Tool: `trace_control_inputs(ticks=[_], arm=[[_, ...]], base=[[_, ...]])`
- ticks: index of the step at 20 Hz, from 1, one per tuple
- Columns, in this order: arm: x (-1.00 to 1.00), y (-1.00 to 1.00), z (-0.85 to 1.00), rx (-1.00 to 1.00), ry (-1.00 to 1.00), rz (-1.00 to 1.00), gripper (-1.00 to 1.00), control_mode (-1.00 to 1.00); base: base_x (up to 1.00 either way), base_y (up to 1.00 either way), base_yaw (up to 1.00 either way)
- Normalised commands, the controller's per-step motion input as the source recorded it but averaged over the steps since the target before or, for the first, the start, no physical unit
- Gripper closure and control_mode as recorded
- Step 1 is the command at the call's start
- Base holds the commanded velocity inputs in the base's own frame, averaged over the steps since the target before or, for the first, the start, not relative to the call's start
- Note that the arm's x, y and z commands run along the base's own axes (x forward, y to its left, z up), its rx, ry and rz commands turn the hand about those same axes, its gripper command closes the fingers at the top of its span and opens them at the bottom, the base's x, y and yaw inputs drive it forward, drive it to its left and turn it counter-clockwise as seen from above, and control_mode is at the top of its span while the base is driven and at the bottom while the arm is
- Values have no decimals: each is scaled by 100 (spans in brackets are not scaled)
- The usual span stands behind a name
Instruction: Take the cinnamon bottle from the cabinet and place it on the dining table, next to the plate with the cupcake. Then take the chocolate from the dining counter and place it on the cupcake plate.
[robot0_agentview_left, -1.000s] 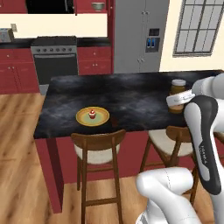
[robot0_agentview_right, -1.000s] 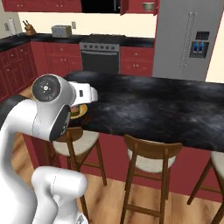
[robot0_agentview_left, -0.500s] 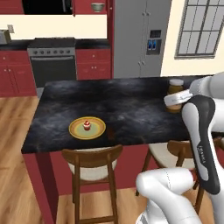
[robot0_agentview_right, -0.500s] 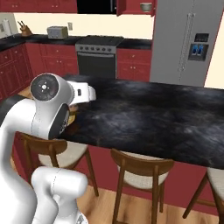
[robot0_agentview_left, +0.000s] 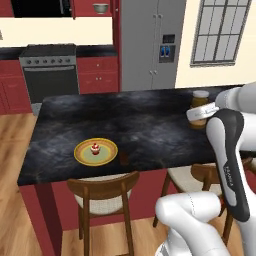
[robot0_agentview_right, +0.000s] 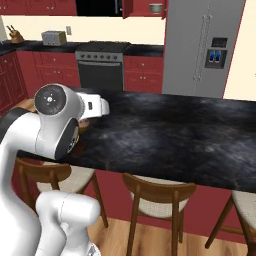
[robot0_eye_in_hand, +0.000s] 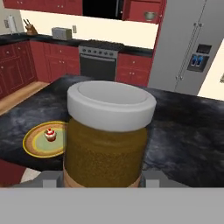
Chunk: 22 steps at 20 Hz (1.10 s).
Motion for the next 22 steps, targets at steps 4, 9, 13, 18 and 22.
trace_control_inputs(ticks=[4, 9, 13, 18, 22], arm=[[68, 22, -58, 0, 0, 17, 100, -100], [100, 49, -100, 0, -1, 39, 100, -100], [95, 52, -90, -2, -1, 38, 100, -100], [30, 7, -32, -2, 6, 14, 100, -100], [99, -4, -69, 0, 5, 3, 100, -100]], base=[[16, 5, 0], [0, 0, 0], [0, 0, 0], [0, 0, 0], [0, 0, 0]])
